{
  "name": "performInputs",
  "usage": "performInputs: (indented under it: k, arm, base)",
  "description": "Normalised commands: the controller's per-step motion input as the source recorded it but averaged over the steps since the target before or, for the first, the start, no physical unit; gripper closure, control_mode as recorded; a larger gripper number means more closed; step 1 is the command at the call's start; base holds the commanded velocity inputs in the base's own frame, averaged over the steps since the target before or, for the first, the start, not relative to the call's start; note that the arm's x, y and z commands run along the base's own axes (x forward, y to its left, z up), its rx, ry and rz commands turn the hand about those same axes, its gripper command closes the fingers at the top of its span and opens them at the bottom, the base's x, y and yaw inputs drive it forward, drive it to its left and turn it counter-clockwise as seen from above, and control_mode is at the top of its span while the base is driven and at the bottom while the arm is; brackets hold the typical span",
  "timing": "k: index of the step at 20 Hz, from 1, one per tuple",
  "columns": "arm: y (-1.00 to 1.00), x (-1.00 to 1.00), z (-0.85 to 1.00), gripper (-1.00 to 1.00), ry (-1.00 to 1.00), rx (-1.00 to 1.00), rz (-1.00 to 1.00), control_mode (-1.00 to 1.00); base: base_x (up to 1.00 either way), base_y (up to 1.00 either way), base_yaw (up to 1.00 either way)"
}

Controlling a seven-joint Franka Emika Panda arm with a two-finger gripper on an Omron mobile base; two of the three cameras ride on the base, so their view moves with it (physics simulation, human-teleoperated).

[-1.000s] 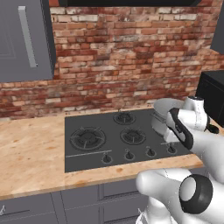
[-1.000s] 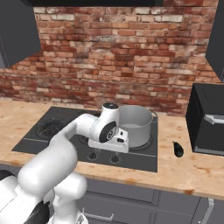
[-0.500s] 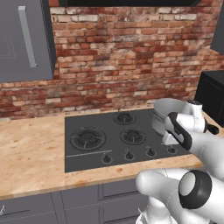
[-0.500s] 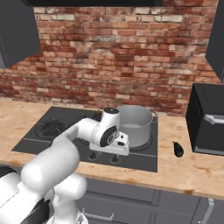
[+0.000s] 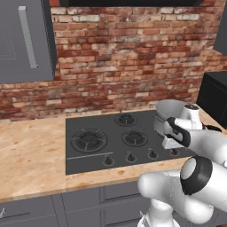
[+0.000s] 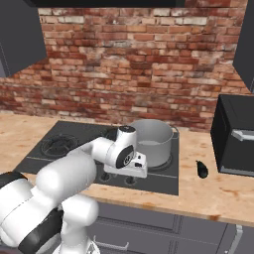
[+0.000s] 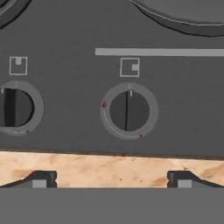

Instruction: Turn on the burner for the pot on the stove. Wait thirty seconds for the pot to heat up. Then add the eggplant to the pot.

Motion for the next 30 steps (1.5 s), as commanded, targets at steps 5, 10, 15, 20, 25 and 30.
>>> performInputs:
  k: [5, 10, 15, 20, 25, 30]
  arm:
    - [-0.11, 0.3, -0.29, -1.0, 0.08, 0.0, 0.03, -1.0]
    - [-0.12, 0.25, -0.2, -1.0, 0.01, 0.0, 0.04, -1.0]
    - [-0.11, 0.11, -0.25, -1.0, 0.0, 0.0, 0.07, -1.0]
    - [0.0, 0.0, -0.22, -1.0, -0.02, 0.0, 0.05, -1.0]
    - [0.0, 0.0, -0.24, -1.0, -0.12, 0.0, 0.03, -1.0]
    - [0.18, -0.15, -0.5, 1.0, -0.18, 0.0, 0.01, -1.0]
  base:
    - [0.0, 0.0, 0.0]
    - [0.0, 0.0, 0.0]
    - [0.0, 0.0, 0.0]
    - [0.0, 0.0, 0.0]
    - [0.0, 0.0, 0.0]
    - [0.0, 0.0, 0.0]
